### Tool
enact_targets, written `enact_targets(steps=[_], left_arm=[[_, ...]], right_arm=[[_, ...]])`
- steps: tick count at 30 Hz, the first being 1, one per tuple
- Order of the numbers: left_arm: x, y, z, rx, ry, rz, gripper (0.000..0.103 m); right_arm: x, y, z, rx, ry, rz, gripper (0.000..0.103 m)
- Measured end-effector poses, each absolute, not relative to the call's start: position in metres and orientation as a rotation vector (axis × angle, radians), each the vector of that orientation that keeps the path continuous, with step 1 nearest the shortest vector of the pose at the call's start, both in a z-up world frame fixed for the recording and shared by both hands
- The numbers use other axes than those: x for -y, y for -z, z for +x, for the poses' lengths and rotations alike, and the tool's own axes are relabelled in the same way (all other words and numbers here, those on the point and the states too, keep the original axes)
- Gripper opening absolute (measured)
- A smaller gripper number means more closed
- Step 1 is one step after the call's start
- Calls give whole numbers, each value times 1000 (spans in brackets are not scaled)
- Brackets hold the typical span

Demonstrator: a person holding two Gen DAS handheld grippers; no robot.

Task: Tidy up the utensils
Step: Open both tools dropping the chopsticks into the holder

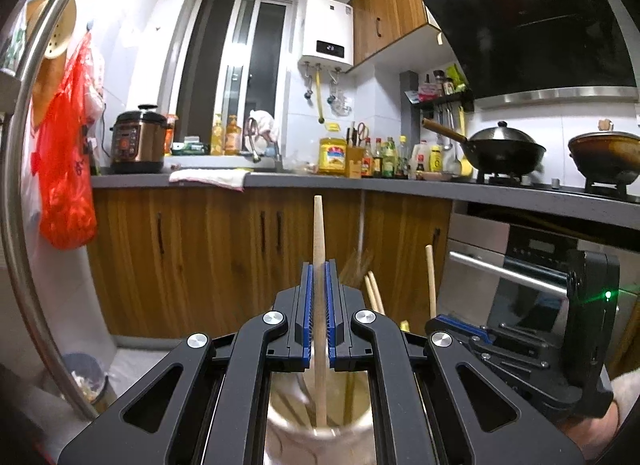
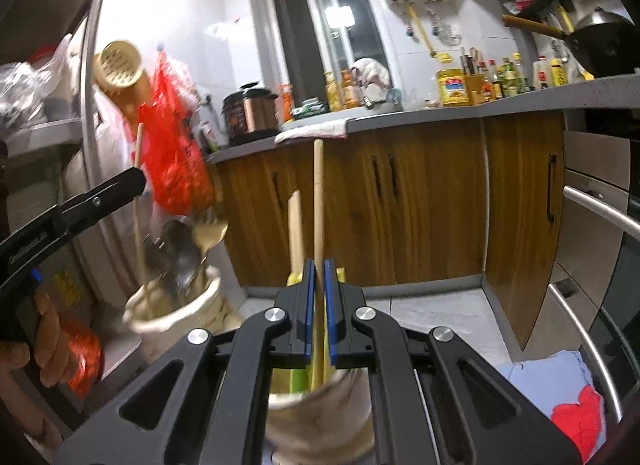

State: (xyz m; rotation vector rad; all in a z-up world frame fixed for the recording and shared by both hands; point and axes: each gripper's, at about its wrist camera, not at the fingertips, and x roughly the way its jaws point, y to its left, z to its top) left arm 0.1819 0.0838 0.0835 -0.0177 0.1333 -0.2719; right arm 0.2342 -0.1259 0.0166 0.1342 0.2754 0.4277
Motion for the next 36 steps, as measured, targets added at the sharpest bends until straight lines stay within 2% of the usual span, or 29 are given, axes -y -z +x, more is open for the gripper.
enact_targets(steps=[11,21,22,23,24,26,29,31,33,35,36], left_arm=[[-71,-55,185,-269,327,23,7],[-62,-52,191,-288,349,44,9],[-62,-53,192,-290,344,43,20],[-63,-54,192,-286,341,38,38],[-65,-56,192,-281,345,24,43],[-68,-59,192,-285,351,5,47],[-68,-62,190,-301,350,-4,51],[-69,-68,183,-302,345,-10,54],[-71,-73,173,-300,337,-17,62],[-74,-79,162,-303,323,-26,68],[-76,-82,155,-314,312,-31,69]], right_arm=[[122,-8,224,-333,-434,104,5],[129,-7,229,-353,-423,133,6],[129,-8,229,-357,-431,138,6],[129,-8,230,-363,-435,137,7],[129,-8,230,-367,-433,134,7],[128,-8,230,-373,-428,124,9],[129,-9,228,-405,-427,130,27],[132,-12,226,-425,-429,139,28],[136,-16,219,-445,-420,138,33],[142,-22,210,-470,-417,137,47],[144,-24,205,-484,-414,137,49]])
